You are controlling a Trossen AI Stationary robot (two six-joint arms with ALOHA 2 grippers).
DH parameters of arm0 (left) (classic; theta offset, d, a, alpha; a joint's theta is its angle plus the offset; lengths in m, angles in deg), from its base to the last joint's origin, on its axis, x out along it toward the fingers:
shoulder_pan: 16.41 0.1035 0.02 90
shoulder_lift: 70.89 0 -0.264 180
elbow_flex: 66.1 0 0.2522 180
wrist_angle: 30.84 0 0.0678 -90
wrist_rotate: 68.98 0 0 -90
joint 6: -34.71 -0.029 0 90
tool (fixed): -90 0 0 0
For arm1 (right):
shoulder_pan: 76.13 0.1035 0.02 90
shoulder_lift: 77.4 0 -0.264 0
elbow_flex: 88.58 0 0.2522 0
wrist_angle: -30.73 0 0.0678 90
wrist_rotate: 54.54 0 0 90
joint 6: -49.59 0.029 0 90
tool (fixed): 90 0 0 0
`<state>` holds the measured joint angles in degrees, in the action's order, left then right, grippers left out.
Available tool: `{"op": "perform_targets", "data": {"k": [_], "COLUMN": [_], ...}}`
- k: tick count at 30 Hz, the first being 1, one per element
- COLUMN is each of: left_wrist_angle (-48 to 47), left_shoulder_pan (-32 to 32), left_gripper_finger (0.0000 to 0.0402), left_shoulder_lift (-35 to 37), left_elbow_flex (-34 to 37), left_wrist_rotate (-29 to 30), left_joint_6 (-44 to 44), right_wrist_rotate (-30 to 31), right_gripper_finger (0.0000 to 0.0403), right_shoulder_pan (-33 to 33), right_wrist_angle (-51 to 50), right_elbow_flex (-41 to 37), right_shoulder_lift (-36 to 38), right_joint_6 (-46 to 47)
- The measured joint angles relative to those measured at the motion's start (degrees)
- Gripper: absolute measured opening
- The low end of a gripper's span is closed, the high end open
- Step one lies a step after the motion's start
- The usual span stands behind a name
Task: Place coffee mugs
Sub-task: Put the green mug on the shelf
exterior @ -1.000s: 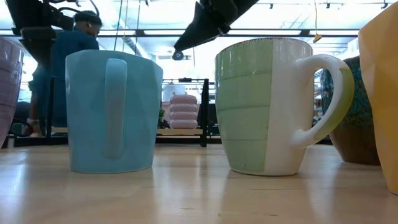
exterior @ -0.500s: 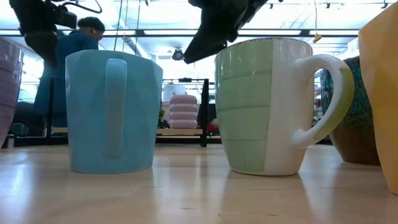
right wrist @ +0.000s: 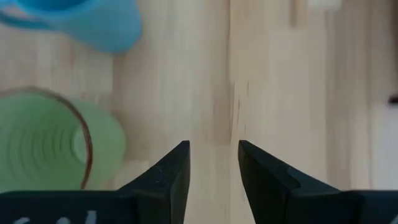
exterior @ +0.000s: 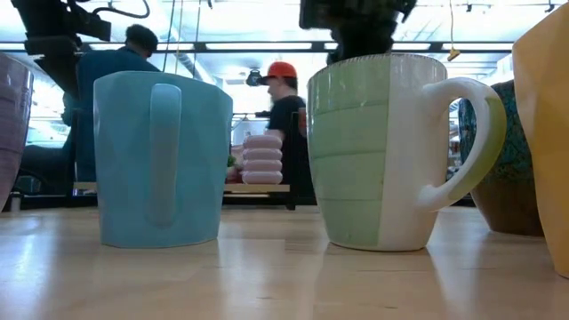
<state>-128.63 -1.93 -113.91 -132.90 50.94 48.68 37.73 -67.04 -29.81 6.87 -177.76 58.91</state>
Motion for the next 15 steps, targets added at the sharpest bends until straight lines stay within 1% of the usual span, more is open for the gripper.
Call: {"op": "perform_targets", "data": {"k": [4,9,13,15], "left_wrist_angle": [-0.2,-0.3,0.5,1.7], "left_shoulder_pan": [0.0,0.0,0.0,0.0], "left_gripper_finger": [0.0181,0.0181,0.0181,0.0181], "left_shoulder_lift": [-0.1,-0.1,-0.1,-0.1], "left_elbow_flex": [0.0,0.0,0.0,0.0], "left_wrist_rotate": [-6.6,-12.9,-16.7,-18.2], "left_joint_6": [-1.4,-1.8,-2.2,-3.0], "right_wrist_rotate": [-1.2,-2.0,-2.4,-3.6], "right_gripper_finger": [0.016,0.017,0.017,0.017], "right_shoulder_pan": [-0.6,-1.3,-1.4,-1.4], "right_wrist_angle": [1.1,3.9,3.9,3.7], "right_elbow_flex": [0.0,0.0,1.5,2.6], "right_shoulder_lift": [0.1,0.1,0.1,-0.2], "right_joint_6": [-0.6,-3.0,-4.5,-5.2]}}
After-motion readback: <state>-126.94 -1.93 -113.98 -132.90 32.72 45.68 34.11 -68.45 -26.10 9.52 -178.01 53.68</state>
